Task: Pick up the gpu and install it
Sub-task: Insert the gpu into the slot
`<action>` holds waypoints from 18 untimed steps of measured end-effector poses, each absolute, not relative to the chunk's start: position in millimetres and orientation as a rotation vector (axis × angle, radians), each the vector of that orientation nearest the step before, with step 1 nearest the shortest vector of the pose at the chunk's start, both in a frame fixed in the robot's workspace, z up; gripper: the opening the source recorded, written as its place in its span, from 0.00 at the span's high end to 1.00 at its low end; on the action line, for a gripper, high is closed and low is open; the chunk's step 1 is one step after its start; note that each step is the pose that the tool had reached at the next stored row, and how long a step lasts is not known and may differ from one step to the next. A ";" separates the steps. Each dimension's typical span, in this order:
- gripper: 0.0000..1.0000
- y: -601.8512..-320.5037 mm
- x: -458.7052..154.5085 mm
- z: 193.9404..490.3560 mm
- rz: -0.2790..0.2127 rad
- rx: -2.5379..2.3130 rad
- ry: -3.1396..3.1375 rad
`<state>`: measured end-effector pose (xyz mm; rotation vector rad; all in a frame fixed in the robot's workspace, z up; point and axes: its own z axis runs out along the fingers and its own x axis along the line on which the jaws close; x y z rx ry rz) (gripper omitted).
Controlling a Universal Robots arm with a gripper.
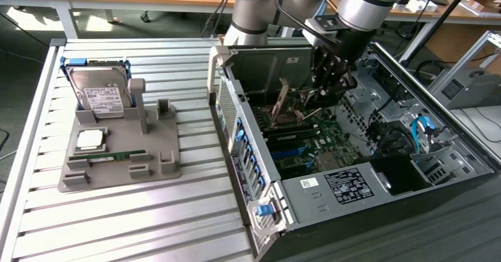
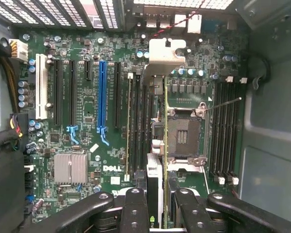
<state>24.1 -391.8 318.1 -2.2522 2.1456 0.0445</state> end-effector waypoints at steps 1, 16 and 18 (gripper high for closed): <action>0.73 -391.8 24.1 318.1 0.045 -2.258 2.140; 0.73 -391.9 24.2 318.1 0.056 -2.268 2.117; 0.73 -392.0 24.1 318.1 0.073 -2.260 2.109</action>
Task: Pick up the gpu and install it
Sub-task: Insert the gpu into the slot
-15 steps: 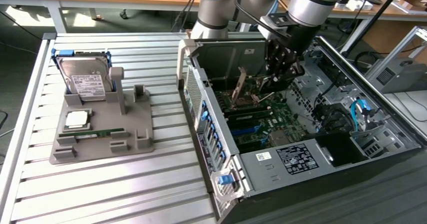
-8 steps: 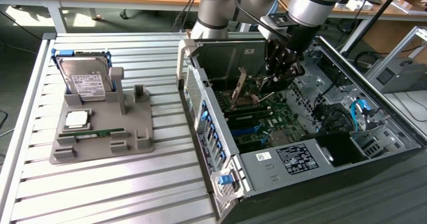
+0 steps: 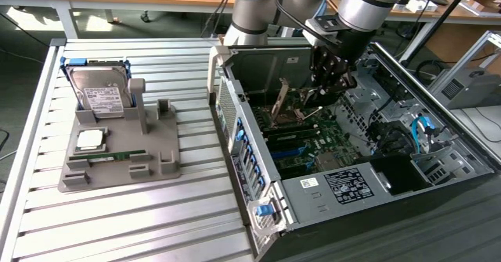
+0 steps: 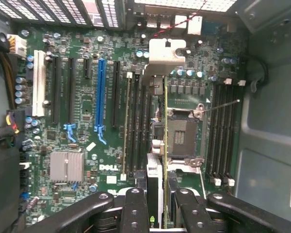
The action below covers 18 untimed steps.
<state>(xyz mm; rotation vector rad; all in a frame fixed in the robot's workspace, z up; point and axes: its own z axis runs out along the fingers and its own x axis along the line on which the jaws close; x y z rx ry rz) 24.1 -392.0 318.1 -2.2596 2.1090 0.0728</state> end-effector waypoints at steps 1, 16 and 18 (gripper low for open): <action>0.73 -392.0 24.1 318.1 0.074 -2.259 2.108; 0.73 -404.1 22.0 317.6 0.074 -2.259 2.108; 0.73 -406.0 21.9 317.1 0.073 -2.237 2.131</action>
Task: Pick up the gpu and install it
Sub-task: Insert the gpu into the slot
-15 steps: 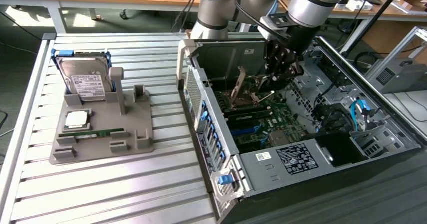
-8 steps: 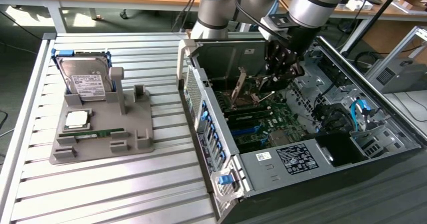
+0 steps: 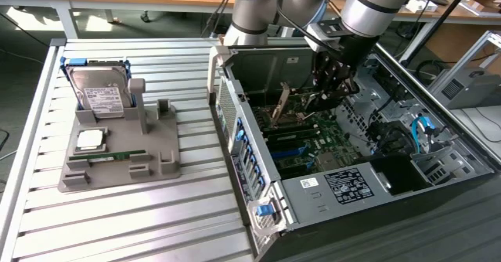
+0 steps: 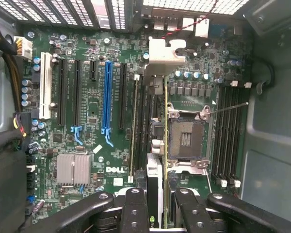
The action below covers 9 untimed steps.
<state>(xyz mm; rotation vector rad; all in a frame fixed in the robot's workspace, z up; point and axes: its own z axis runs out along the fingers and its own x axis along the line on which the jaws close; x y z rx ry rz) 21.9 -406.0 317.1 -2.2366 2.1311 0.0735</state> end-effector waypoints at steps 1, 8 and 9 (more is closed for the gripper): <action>0.73 -406.0 21.9 316.9 0.073 -2.224 2.144; 0.73 -409.9 21.4 316.3 0.072 -2.205 2.163; 0.73 -410.7 21.4 316.1 0.073 -2.205 2.163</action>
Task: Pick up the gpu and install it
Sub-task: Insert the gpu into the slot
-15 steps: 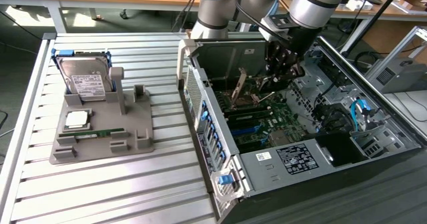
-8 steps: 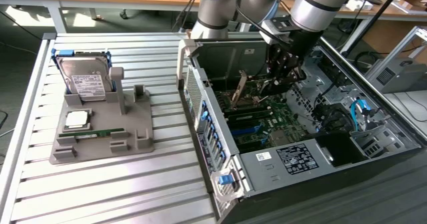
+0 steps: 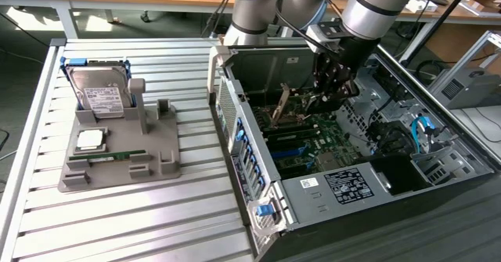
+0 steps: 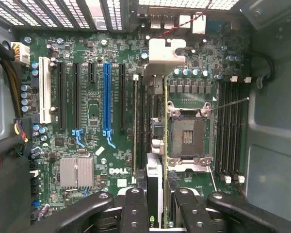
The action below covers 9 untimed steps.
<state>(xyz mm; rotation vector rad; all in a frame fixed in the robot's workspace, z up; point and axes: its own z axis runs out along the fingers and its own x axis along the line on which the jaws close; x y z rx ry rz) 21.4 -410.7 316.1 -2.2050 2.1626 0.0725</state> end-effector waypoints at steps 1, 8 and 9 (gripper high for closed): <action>0.73 -411.0 21.4 315.9 0.073 -2.205 2.162; 0.73 -411.3 21.4 315.7 0.092 -2.213 2.172; 0.73 -411.3 21.4 315.8 0.095 -2.214 2.173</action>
